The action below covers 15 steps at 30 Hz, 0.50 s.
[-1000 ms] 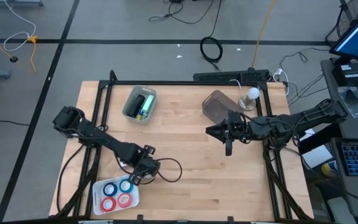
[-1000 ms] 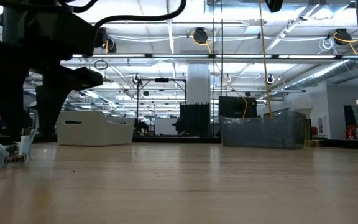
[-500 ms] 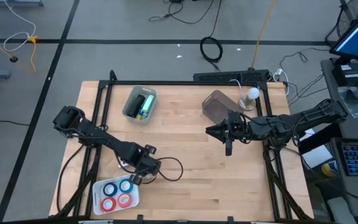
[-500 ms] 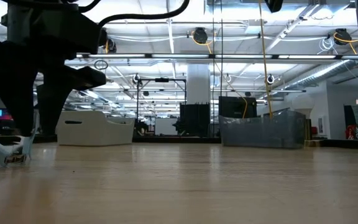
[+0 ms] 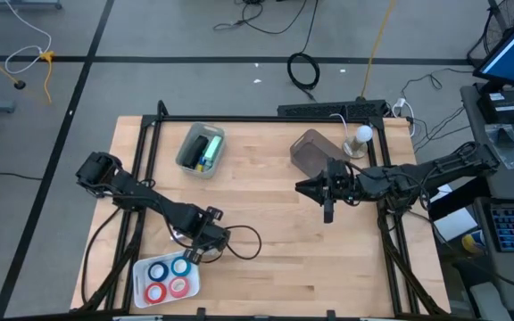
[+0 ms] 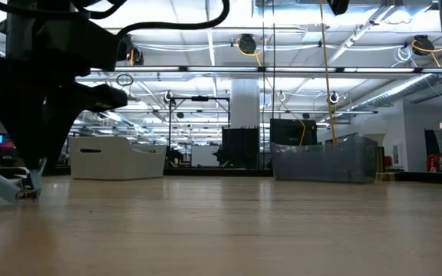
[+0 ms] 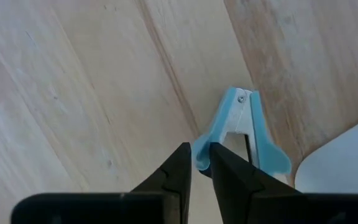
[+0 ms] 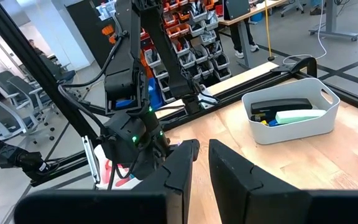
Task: Pick and place Stapler, Stapler remover, tape
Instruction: Put the light blue stapler remover into the black bin
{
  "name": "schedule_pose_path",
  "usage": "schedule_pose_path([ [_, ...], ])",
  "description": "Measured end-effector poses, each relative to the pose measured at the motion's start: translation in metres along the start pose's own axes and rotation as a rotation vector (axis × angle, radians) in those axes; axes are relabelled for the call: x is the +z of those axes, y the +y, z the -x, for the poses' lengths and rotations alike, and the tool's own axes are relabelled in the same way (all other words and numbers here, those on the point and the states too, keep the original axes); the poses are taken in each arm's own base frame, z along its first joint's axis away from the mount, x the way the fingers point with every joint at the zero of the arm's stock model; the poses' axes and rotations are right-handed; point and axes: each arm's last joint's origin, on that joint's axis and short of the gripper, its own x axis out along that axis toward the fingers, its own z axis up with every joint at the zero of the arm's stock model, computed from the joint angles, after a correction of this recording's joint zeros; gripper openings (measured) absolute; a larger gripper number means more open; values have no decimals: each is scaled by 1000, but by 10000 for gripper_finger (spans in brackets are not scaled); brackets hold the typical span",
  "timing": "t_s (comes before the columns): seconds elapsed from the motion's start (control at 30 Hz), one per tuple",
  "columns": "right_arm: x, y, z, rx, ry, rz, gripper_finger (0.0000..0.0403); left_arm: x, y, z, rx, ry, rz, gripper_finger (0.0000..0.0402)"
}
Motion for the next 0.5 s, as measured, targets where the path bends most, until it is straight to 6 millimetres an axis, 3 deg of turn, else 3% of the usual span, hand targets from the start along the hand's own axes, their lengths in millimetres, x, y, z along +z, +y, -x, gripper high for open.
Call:
schedule_pose_path([
  [0.2,0,0,0,0,0,0,50,1,0,0,0,-12,32,58],
  [0.37,0,0,0,0,0,0,50,1,0,0,-23,-15,53,11],
  [0.5,0,0,0,0,0,0,50,2,1,0,-37,-17,96,8],
])
